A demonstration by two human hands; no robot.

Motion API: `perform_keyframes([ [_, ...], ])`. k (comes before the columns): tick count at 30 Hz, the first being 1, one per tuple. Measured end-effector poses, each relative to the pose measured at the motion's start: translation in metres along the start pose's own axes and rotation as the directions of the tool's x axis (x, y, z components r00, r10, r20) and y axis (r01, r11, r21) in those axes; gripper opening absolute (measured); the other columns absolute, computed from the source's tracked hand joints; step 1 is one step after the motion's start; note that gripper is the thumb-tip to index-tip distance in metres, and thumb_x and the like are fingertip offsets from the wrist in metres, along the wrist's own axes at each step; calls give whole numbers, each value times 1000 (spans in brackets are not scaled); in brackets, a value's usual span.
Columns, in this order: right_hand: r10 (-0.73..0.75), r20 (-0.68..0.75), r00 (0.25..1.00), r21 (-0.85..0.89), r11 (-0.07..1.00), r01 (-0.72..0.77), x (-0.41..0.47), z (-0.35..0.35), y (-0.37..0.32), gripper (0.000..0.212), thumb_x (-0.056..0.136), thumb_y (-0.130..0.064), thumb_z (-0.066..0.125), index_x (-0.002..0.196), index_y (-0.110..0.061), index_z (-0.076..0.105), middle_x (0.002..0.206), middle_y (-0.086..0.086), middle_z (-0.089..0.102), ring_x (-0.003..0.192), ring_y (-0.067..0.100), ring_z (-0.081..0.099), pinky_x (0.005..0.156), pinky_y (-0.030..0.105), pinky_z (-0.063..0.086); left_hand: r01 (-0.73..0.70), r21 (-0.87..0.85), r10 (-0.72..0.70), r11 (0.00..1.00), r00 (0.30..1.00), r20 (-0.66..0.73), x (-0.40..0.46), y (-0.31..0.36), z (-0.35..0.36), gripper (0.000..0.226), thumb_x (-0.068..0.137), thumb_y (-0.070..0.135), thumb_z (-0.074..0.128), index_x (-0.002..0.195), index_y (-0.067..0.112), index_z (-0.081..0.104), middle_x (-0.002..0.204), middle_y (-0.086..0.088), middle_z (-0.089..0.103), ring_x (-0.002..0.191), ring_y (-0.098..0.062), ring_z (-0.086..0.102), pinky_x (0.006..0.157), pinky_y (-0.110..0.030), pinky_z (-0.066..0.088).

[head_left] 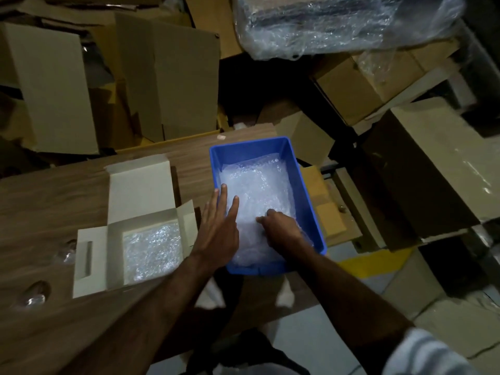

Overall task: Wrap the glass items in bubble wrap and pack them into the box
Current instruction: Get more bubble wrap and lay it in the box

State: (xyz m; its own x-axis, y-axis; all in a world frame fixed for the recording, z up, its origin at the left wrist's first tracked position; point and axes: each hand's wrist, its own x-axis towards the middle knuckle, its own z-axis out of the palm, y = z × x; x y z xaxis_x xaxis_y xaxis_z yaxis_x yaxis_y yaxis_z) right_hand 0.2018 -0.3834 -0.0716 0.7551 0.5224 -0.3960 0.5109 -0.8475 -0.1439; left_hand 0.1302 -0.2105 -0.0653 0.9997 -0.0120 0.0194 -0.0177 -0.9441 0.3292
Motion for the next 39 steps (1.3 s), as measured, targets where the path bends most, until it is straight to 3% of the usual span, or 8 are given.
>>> perform_keyframes([
  [7, -29, -200, 979, 25, 999, 34, -1, 1, 9, 28, 99, -14, 54, 120, -18, 73, 112, 6, 61, 101, 27, 63, 77, 37, 57, 19, -43, -18, 999, 1000, 18, -1, 4, -3, 77, 88, 6, 54, 159, 12, 24, 168, -15, -7, 155, -32, -13, 125, -53, 11],
  [11, -9, -346, 938, 78, 996, 38, -10, 1, 14, 26, 101, -24, 55, 120, -29, 73, 111, 1, 64, 101, 24, 63, 66, 29, 43, 24, -47, -23, 999, 1000, 21, 0, 5, -4, 78, 89, 7, 54, 160, 14, 22, 168, -15, -8, 154, -32, -14, 125, -53, 10],
  [17, 34, -564, 825, 193, 977, 93, -25, -1, 22, 26, 89, -19, 72, 115, -23, 75, 129, 11, 67, 114, 34, 65, 78, 42, 58, 5, -75, -1, 997, 999, 50, -1, 2, -9, 78, 92, 10, 52, 161, 17, 17, 168, -12, -11, 155, -30, -14, 125, -50, 10],
  [21, 23, -670, 742, 221, 960, 170, -33, -2, 26, 28, 91, -19, 70, 119, -18, 73, 132, 11, 66, 114, 31, 65, 84, 38, 57, -4, -129, 1, 992, 1000, -19, -8, -9, -17, 81, 94, 12, 59, 161, 21, 16, 169, -4, -7, 156, -25, -5, 123, -41, 7],
  [26, -26, -742, 669, 201, 945, 260, -42, -7, 20, 28, 94, -19, 66, 121, -16, 73, 131, 8, 68, 116, 25, 65, 92, 36, 55, -27, -128, 24, 991, 999, -22, 0, -11, -24, 82, 98, 31, 59, 161, 37, 5, 169, 5, -9, 156, -21, 1, 122, -39, 12],
  [30, -63, -808, 586, 168, 929, 331, -54, -17, 9, 27, 91, -12, 70, 118, -12, 74, 131, 8, 68, 119, 24, 65, 97, 38, 55, -73, -200, 47, 977, 990, -131, 14, -4, -42, 63, 99, 29, 61, 156, 31, 33, 167, -2, 21, 152, -24, 24, 120, -41, 27],
  [34, -43, -856, 516, 199, 893, 405, -66, -35, -6, 25, 91, -12, 71, 116, -11, 74, 133, 7, 66, 121, 22, 64, 97, 42, 54, -246, -254, 186, 935, 953, -240, 13, -6, -75, 35, 100, 27, 52, 131, 20, 67, 157, -3, 44, 146, -22, 39, 117, -42, 37],
  [39, -127, -757, 641, 241, 858, 454, -85, -64, -16, 69, 83, -35, 74, 145, -17, 52, 156, 4, 43, 144, 21, 41, 115, 51, 34, -309, -295, 218, 904, 928, -301, -13, -33, -130, 36, 93, -1, 63, 123, 18, 70, 156, 2, 46, 141, -16, 47, 110, -43, 46],
])
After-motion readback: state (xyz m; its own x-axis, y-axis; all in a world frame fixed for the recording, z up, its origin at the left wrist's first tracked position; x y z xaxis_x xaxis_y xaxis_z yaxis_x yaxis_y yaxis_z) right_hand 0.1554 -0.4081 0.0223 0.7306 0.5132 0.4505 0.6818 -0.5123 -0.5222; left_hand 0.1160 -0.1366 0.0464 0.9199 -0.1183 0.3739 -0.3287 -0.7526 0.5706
